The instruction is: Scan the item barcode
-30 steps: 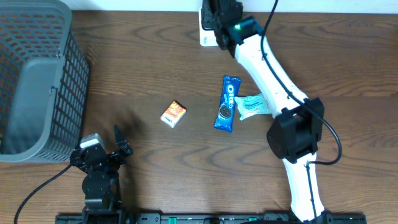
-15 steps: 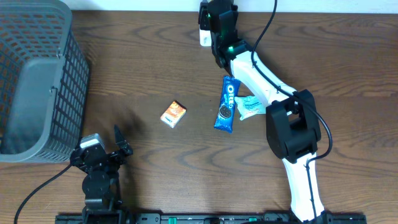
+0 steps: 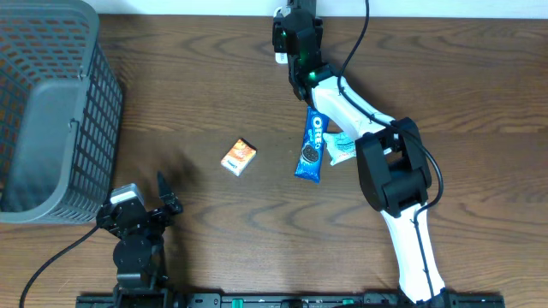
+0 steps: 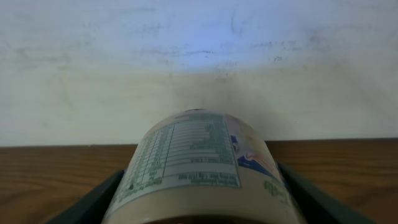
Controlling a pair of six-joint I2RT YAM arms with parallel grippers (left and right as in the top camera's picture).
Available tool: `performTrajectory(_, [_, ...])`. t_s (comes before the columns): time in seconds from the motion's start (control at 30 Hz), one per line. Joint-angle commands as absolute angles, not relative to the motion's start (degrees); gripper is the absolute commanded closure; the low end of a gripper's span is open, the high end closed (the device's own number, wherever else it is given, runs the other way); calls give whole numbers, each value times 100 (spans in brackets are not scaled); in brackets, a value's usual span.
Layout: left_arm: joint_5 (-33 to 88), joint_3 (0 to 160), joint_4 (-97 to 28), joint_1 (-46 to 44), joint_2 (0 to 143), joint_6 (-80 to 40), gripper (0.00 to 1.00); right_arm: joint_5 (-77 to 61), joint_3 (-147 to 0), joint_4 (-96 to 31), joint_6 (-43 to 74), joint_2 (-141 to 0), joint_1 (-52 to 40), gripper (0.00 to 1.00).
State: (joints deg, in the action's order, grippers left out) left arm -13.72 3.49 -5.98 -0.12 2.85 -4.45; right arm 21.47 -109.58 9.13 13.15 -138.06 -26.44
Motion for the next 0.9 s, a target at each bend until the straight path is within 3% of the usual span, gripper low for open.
performTrajectory(0.0, [-1417, 183, -650, -34, 285, -410, 2, 2244, -10989, 519, 1151, -13314, -2639, 54])
performTrajectory(0.27, [-1417, 183, -650, -34, 285, -410, 2, 2681, -10989, -2585, 2244, -11773, -2038, 55])
performTrajectory(0.5, [-1420, 183, -650, -34, 285, -410, 2, 2550, -10989, -5041, 3975, -11087, -410, 56])
performTrajectory(0.7, [-1417, 183, -650, -34, 285, -410, 2, 1942, -10980, -5898, 4674, -11303, 1201, 60])
performTrajectory(0.87, [-1417, 183, -650, -34, 285, -410, 2, 1793, -10980, -6110, 5033, -11660, 2281, 58])
